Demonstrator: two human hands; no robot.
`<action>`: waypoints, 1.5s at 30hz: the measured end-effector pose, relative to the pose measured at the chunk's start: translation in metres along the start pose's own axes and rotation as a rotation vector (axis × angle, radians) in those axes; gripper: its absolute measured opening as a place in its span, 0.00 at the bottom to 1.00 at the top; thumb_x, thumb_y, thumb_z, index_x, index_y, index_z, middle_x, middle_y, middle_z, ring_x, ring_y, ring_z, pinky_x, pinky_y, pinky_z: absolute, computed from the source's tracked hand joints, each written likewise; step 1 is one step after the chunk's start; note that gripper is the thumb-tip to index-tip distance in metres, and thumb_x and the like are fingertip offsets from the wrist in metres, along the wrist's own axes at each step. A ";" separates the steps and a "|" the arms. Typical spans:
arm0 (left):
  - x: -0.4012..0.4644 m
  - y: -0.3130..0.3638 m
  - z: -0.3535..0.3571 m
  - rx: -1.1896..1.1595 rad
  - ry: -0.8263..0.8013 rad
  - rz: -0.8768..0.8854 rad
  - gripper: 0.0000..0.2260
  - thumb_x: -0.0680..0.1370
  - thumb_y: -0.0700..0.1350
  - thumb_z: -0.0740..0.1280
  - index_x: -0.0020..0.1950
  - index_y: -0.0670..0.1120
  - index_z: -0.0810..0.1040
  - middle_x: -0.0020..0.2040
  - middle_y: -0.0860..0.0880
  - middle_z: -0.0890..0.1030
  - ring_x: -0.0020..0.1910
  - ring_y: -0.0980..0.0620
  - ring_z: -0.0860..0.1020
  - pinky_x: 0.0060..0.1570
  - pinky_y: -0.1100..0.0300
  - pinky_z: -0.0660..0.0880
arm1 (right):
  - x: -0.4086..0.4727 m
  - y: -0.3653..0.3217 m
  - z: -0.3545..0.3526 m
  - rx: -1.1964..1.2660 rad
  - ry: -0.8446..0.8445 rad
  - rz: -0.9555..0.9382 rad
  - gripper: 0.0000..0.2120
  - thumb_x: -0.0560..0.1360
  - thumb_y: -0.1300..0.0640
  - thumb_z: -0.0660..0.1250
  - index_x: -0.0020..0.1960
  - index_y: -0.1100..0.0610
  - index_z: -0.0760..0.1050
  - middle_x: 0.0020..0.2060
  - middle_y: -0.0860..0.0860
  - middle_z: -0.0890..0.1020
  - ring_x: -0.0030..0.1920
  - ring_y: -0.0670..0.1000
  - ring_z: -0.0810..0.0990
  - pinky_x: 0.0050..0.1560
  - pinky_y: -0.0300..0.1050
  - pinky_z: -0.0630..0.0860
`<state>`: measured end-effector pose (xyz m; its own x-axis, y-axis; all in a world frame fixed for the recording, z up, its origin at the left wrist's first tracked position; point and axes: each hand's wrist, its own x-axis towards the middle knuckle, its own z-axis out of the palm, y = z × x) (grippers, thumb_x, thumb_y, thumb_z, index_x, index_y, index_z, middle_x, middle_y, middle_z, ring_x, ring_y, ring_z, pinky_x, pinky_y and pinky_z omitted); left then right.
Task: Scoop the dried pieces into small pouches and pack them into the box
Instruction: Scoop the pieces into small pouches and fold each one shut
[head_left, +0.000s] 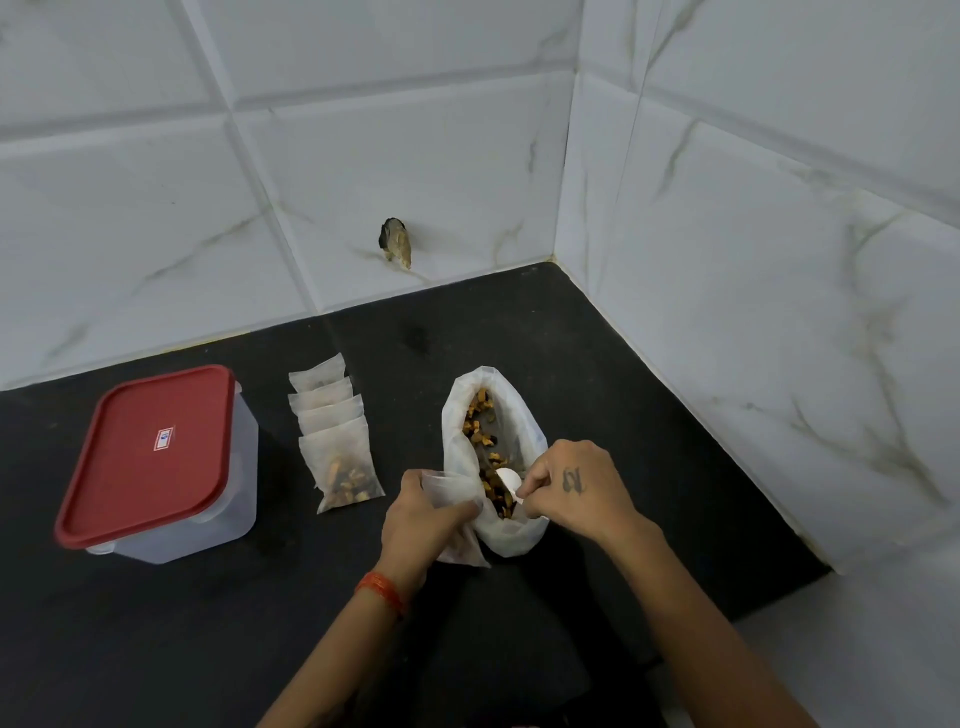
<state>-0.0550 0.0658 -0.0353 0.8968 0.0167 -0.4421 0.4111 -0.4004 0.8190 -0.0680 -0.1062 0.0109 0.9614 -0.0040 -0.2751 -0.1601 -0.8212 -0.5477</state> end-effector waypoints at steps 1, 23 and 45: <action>0.002 0.000 0.001 -0.027 -0.012 -0.023 0.23 0.70 0.44 0.74 0.61 0.48 0.67 0.58 0.46 0.74 0.55 0.47 0.76 0.51 0.52 0.77 | 0.001 0.003 -0.002 0.047 -0.017 0.024 0.08 0.67 0.61 0.72 0.44 0.52 0.85 0.41 0.46 0.85 0.43 0.44 0.81 0.45 0.37 0.78; 0.007 0.003 0.002 -0.354 -0.063 -0.237 0.19 0.73 0.34 0.67 0.60 0.48 0.68 0.56 0.43 0.75 0.53 0.44 0.76 0.44 0.50 0.77 | 0.006 0.035 0.008 0.844 -0.139 0.403 0.09 0.69 0.71 0.70 0.43 0.60 0.84 0.30 0.52 0.83 0.25 0.42 0.77 0.21 0.31 0.62; -0.002 0.007 -0.003 -0.265 -0.106 -0.072 0.20 0.72 0.40 0.71 0.59 0.52 0.67 0.53 0.48 0.74 0.51 0.50 0.76 0.42 0.57 0.76 | -0.004 0.034 0.002 1.045 -0.069 0.516 0.10 0.72 0.70 0.67 0.46 0.60 0.83 0.33 0.51 0.84 0.22 0.41 0.75 0.21 0.30 0.62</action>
<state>-0.0527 0.0660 -0.0272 0.8476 -0.0654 -0.5266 0.5136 -0.1486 0.8451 -0.0780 -0.1332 -0.0086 0.7195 -0.1431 -0.6796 -0.6654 0.1382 -0.7335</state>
